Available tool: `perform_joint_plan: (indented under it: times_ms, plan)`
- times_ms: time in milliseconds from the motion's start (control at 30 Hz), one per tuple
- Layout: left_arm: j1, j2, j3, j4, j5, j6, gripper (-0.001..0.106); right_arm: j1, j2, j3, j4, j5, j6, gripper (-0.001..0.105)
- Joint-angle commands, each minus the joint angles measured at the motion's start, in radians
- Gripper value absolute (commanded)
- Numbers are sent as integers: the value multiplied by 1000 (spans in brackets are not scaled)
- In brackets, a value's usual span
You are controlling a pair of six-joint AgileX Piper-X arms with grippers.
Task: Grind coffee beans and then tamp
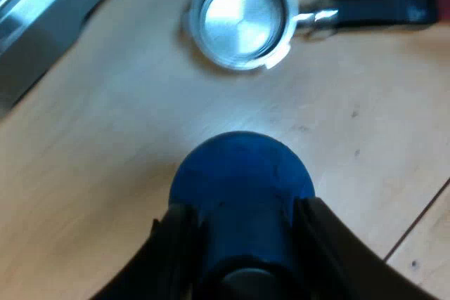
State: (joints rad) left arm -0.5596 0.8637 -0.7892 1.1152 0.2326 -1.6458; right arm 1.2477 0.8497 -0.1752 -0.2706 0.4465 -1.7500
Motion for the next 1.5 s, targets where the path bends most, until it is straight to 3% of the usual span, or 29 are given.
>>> perform_joint_plan:
  times_ms: [33, 400, 567, 700, 1500]
  plan:
    - [-50, 53, -48, -37, 7, -10, 0, -3, -2, 1, -4, -5, -9, 57]
    - [-74, 222, -166, -75, 34, -6, 0, -3, -2, 1, -4, -5, -5, 57]
    - [-110, 243, -170, -97, 34, -4, 0, -3, -2, 1, -4, -5, -5, 57]
    - [-189, 282, -170, -139, 8, -2, 0, -3, -2, 1, -4, -5, -3, 57]
    - [-194, 465, -170, -200, -75, -6, 0, -3, -2, 1, -4, -5, 2, 57]
